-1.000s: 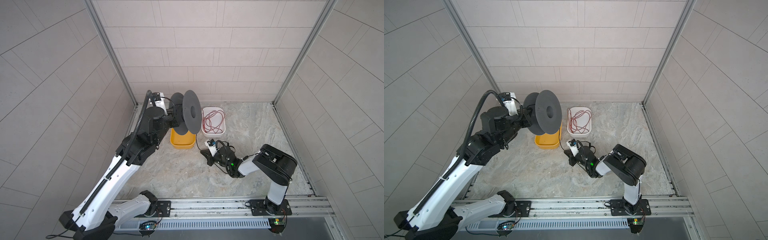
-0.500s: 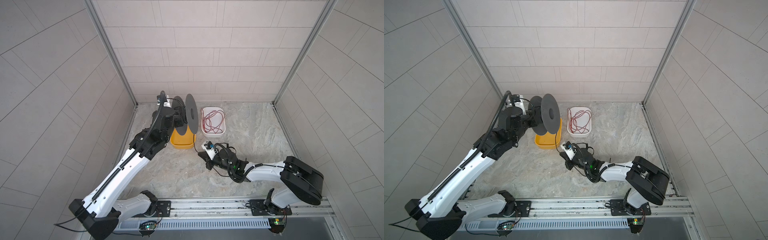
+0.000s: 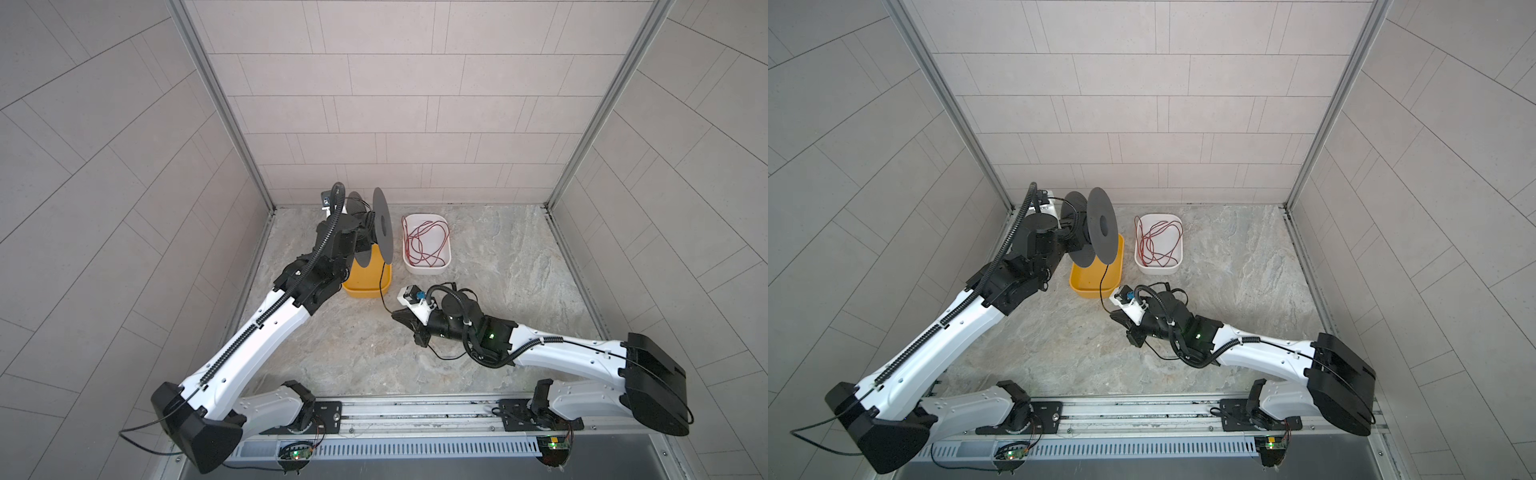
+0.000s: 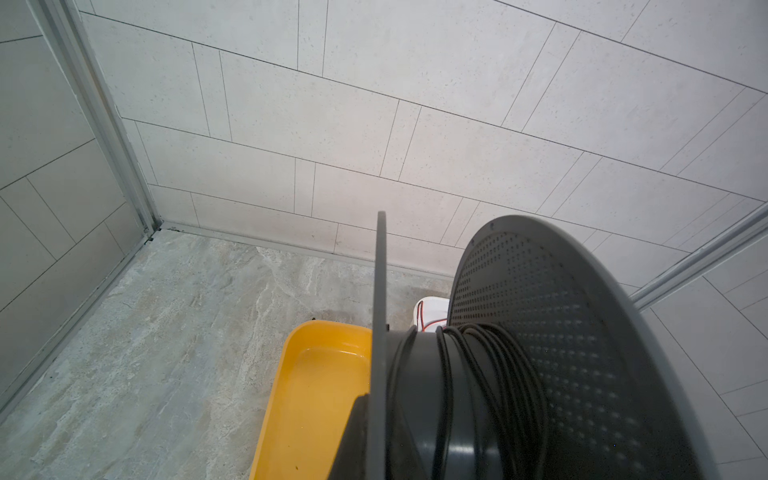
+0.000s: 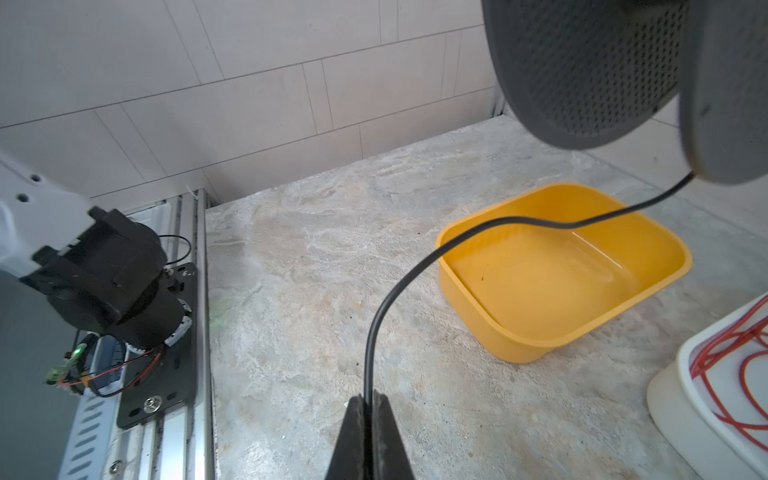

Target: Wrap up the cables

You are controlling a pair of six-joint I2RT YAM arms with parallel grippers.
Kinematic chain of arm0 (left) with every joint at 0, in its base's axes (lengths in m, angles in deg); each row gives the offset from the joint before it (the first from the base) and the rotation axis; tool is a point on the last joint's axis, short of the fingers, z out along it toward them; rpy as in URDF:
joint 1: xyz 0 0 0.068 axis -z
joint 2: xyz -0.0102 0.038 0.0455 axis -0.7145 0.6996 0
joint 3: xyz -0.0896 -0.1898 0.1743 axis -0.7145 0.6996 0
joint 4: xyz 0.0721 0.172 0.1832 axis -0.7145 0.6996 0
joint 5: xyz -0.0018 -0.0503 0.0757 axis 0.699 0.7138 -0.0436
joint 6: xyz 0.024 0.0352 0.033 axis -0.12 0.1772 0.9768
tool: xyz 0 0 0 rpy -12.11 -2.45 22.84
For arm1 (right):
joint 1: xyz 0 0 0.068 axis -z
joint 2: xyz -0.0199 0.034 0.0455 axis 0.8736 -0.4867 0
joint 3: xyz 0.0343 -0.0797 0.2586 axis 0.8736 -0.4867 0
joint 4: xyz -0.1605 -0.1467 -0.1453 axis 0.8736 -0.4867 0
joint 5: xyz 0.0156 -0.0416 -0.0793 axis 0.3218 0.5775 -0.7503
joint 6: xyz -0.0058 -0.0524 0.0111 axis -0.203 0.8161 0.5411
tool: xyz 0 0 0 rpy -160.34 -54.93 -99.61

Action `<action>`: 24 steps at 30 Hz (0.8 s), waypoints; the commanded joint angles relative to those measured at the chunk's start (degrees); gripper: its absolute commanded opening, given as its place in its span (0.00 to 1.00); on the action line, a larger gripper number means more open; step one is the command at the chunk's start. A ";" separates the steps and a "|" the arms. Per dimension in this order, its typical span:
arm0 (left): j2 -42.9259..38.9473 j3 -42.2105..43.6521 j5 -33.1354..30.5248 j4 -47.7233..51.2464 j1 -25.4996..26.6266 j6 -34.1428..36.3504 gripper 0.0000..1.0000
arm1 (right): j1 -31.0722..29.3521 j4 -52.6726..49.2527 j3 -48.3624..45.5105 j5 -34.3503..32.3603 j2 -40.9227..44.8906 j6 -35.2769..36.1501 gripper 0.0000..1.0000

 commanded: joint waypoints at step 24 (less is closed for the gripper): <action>1.84 6.20 2.81 -10.55 0.56 2.19 0.00 | -0.56 -18.48 21.29 -3.08 8.57 10.17 0.00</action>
